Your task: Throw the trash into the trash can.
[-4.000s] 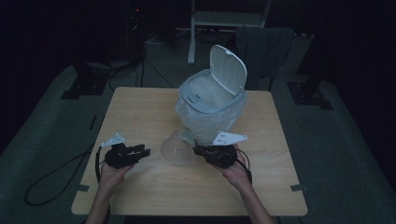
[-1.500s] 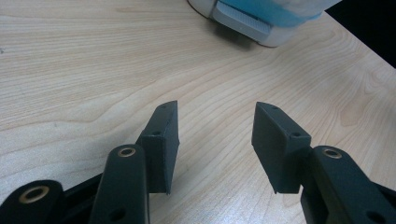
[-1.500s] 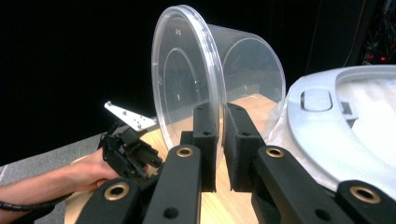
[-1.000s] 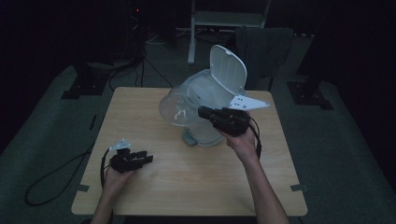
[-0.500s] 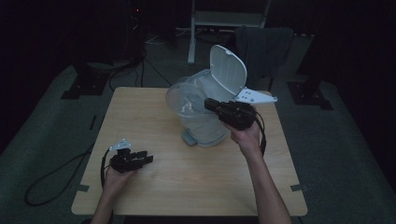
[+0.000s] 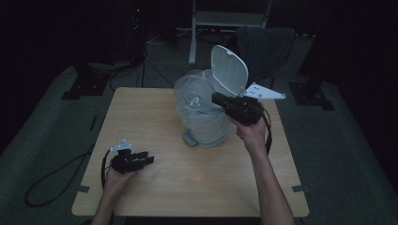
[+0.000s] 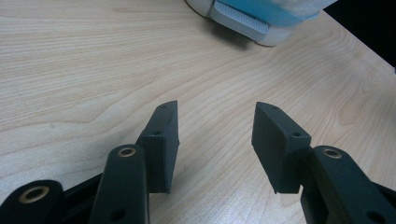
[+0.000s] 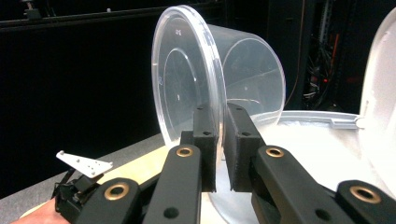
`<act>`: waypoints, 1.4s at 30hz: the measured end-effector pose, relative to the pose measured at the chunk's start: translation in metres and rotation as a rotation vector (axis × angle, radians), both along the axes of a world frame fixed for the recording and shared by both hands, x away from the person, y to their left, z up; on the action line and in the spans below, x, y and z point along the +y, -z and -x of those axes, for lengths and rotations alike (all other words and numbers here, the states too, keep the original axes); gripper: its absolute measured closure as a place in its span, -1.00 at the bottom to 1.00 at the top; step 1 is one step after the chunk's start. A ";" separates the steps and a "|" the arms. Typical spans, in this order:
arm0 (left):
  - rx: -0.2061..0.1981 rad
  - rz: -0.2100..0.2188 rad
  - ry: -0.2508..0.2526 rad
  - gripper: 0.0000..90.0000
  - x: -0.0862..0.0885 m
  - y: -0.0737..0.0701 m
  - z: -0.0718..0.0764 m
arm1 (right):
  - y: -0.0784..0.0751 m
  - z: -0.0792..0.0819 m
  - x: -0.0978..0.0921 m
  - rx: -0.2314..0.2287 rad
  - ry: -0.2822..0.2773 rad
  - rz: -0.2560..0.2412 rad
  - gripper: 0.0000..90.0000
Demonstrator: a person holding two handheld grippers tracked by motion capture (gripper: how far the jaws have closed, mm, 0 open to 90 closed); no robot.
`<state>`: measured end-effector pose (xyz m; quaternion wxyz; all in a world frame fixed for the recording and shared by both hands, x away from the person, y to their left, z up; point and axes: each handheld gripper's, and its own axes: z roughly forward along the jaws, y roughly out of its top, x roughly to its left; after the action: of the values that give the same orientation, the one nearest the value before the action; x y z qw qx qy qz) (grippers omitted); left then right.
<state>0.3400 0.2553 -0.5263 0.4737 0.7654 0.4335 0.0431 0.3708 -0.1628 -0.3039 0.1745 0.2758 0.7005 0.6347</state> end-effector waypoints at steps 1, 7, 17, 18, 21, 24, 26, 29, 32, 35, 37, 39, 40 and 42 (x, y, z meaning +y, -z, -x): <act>0.000 0.000 0.000 0.16 0.000 0.000 0.000 | 0.000 -0.001 -0.001 0.003 0.005 -0.002 0.86; 0.001 0.004 -0.004 0.16 0.001 0.000 0.000 | 0.000 -0.007 -0.006 0.005 0.039 -0.001 0.86; 0.000 0.001 0.001 0.16 0.001 0.000 0.000 | -0.002 -0.016 -0.014 0.010 0.087 -0.027 0.86; 0.000 0.000 0.001 0.16 0.001 0.000 0.000 | -0.002 -0.016 -0.015 0.011 0.094 -0.029 0.86; 0.000 0.000 0.001 0.16 0.001 0.000 0.000 | -0.003 -0.020 -0.018 0.016 0.119 -0.037 0.86; 0.001 -0.004 0.003 0.16 0.001 0.001 0.000 | -0.002 -0.023 -0.021 0.018 0.146 -0.036 0.86; 0.001 -0.002 0.003 0.16 0.001 0.001 0.000 | -0.003 -0.024 -0.022 0.014 0.174 -0.034 0.86; 0.001 -0.001 0.003 0.16 0.000 0.001 0.000 | -0.002 -0.025 -0.023 0.007 0.210 -0.012 0.86; 0.000 -0.003 0.003 0.16 0.000 0.001 0.000 | -0.002 -0.025 -0.021 -0.010 0.289 0.033 0.78; 0.001 -0.002 0.002 0.16 0.000 0.001 0.001 | -0.002 -0.026 -0.022 -0.027 0.305 0.039 0.41; 0.003 -0.001 0.001 0.16 0.000 0.001 0.001 | -0.002 -0.025 -0.022 -0.029 0.309 0.042 0.38; 0.003 -0.001 0.002 0.16 0.000 0.001 0.001 | -0.003 -0.024 -0.023 -0.031 0.314 0.034 0.37; 0.003 -0.001 0.002 0.16 0.000 0.002 0.001 | -0.003 -0.024 -0.024 -0.031 0.317 0.031 0.37; 0.003 -0.002 0.003 0.16 0.000 0.002 0.001 | -0.003 -0.025 -0.026 -0.028 0.314 0.026 0.35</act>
<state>0.3392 0.2552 -0.5280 0.4724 0.7664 0.4332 0.0416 0.3954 -0.1890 -0.3008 0.2850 0.3705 0.6544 0.5943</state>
